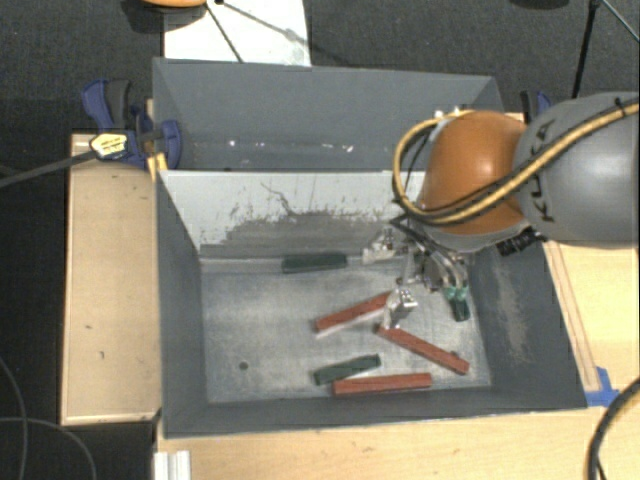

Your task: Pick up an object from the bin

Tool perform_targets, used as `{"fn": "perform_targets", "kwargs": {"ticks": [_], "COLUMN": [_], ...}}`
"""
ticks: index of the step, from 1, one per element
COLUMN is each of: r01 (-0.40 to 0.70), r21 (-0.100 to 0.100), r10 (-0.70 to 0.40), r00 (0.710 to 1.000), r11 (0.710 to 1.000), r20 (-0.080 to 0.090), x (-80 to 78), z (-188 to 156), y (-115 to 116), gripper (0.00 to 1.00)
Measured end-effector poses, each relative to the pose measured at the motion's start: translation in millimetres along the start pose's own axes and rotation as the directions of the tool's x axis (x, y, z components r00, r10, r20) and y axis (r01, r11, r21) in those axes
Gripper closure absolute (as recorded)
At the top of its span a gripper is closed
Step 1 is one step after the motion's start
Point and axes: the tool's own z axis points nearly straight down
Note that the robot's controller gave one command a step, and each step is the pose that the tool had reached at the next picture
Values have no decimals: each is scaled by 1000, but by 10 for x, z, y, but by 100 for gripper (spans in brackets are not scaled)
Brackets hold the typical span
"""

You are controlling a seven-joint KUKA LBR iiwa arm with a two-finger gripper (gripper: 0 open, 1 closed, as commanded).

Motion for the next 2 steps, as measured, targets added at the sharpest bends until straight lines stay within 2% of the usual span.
{"fn": "perform_targets", "kwargs": {"ticks": [1, 2], "r01": [-78, -97], "r21": [-1, -3], "r10": [78, 97], "r00": [997, 995], "r11": [997, 995], "r20": [4, 15], "x": [106, 81], "z": [572, 516], "y": [-56, -266], "gripper": [0, 100]}}
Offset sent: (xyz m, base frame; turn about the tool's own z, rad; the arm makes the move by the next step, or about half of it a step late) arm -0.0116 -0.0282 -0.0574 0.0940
